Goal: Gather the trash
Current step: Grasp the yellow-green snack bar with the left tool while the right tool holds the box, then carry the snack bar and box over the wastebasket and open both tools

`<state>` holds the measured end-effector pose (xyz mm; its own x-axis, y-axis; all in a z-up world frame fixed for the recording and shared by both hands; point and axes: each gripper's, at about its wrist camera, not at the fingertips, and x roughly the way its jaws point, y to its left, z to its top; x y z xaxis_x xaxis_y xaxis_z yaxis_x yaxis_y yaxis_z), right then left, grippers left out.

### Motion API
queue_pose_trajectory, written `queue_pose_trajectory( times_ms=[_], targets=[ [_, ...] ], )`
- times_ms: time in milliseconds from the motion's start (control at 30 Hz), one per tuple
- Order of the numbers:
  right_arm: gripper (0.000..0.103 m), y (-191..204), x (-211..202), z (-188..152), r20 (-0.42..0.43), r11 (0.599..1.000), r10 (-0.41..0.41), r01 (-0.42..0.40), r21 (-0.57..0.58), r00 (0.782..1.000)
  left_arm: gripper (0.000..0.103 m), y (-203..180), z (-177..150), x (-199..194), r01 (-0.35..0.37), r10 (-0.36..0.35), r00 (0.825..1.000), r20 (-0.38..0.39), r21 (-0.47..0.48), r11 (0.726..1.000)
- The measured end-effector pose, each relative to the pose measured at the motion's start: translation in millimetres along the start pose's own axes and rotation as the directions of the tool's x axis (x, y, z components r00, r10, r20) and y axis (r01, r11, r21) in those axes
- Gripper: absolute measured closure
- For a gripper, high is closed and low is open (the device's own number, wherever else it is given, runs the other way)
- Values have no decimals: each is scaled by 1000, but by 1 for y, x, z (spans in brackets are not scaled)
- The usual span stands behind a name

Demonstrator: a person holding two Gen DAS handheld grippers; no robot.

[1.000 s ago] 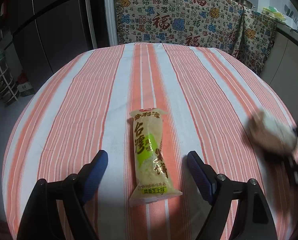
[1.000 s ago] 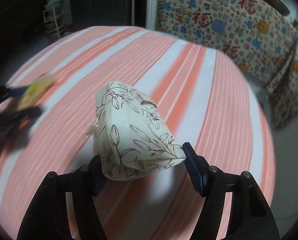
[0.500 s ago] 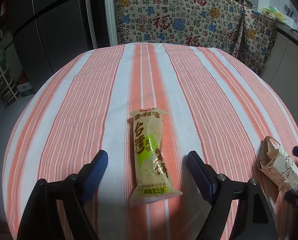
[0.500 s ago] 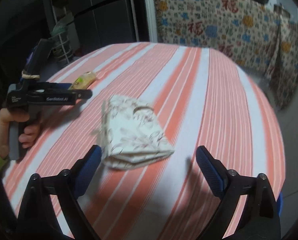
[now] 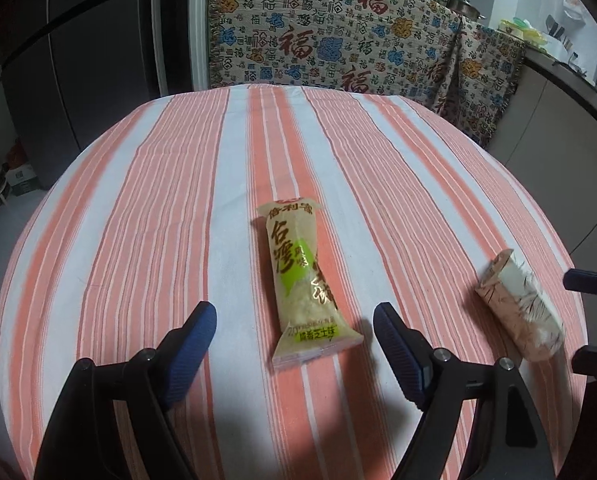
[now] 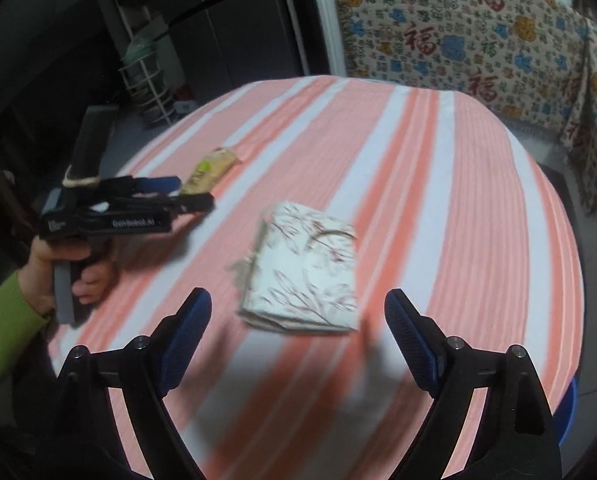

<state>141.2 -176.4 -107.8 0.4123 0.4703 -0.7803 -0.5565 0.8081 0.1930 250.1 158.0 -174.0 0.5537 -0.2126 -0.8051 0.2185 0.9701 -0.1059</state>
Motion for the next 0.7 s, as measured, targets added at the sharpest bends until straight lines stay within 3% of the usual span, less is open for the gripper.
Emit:
queue_pose_trajectory(
  times_ms=[67,133,167,200,233,267,467,700],
  targets=[
    [14,9,17,8,-45,999,-43,42,-21,998,21,-5,3,1,-35,35,999,-9,18,999],
    [18,12,34,13,-95,997,-77,74,-31,992,31,-4,8,4,-64,64,998,-27,7,998],
    [25,9,41,16,-122,996,-89,85,-36,988,48,-3,10,7,-58,58,997,-45,-8,998],
    [34,8,47,17,-141,994,-105,100,-43,984,55,-1,12,9,-58,57,997,-58,-23,998],
    [58,7,47,16,-143,991,-130,124,-51,981,69,-2,13,8,-63,61,997,-56,-20,998],
    [64,5,42,19,-132,992,-119,114,-48,984,79,-3,13,7,-61,60,996,-63,-16,998],
    [65,-6,6,13,-83,997,-74,74,-9,994,82,-19,6,-21,30,-31,999,-29,-28,999],
    [65,-38,-25,3,-26,995,-53,55,88,998,82,-81,-6,-52,133,-132,991,-3,37,991]
  ],
)
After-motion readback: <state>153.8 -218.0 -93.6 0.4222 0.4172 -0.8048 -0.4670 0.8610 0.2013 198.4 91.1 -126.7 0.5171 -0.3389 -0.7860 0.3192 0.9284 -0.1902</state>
